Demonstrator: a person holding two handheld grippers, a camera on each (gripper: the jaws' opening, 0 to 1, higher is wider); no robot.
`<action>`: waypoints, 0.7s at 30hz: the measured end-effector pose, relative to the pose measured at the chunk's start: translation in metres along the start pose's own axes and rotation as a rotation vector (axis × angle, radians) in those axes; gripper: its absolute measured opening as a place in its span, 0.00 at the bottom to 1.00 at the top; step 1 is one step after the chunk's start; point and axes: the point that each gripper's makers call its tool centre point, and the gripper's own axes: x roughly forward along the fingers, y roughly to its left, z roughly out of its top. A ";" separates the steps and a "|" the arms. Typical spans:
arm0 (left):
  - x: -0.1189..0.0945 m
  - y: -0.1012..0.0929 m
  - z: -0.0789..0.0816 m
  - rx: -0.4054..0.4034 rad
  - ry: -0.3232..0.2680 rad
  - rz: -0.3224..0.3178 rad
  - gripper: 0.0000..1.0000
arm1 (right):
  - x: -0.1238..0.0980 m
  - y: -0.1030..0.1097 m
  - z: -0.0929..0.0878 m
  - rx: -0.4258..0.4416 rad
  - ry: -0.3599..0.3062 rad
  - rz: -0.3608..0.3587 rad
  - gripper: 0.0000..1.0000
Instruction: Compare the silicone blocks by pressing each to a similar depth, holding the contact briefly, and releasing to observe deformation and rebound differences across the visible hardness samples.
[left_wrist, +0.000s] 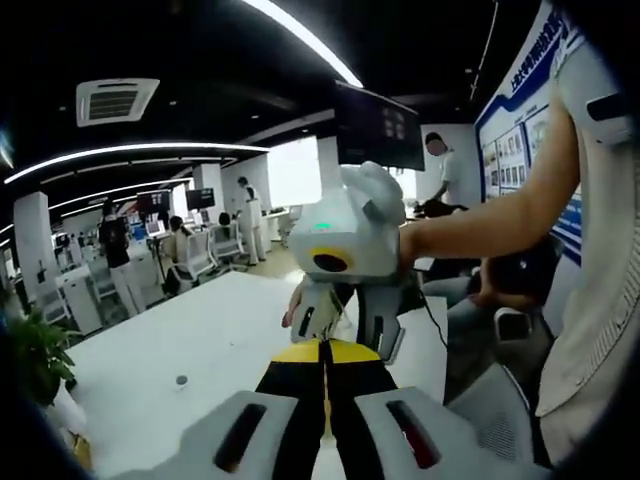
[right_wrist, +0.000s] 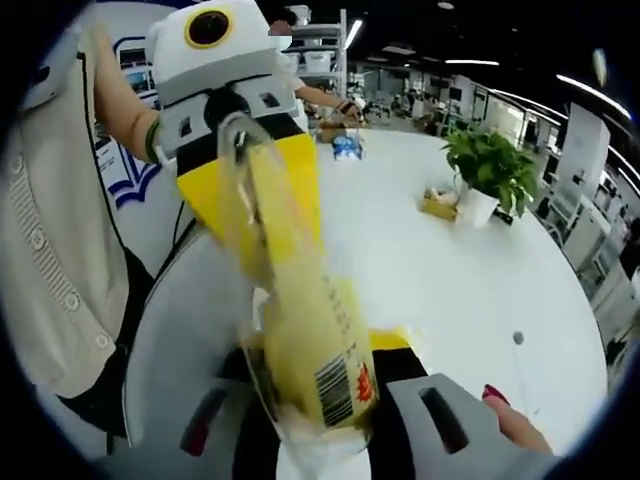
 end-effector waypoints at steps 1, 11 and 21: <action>0.001 -0.001 0.000 0.002 0.001 -0.002 0.00 | 0.000 0.000 -0.001 0.001 0.004 -0.001 0.19; 0.010 -0.003 -0.004 0.026 0.025 -0.007 0.00 | -0.002 -0.002 -0.012 -0.005 0.040 -0.017 0.12; 0.012 -0.002 -0.007 0.035 0.038 -0.003 0.00 | -0.001 -0.004 -0.016 -0.001 0.044 -0.013 0.12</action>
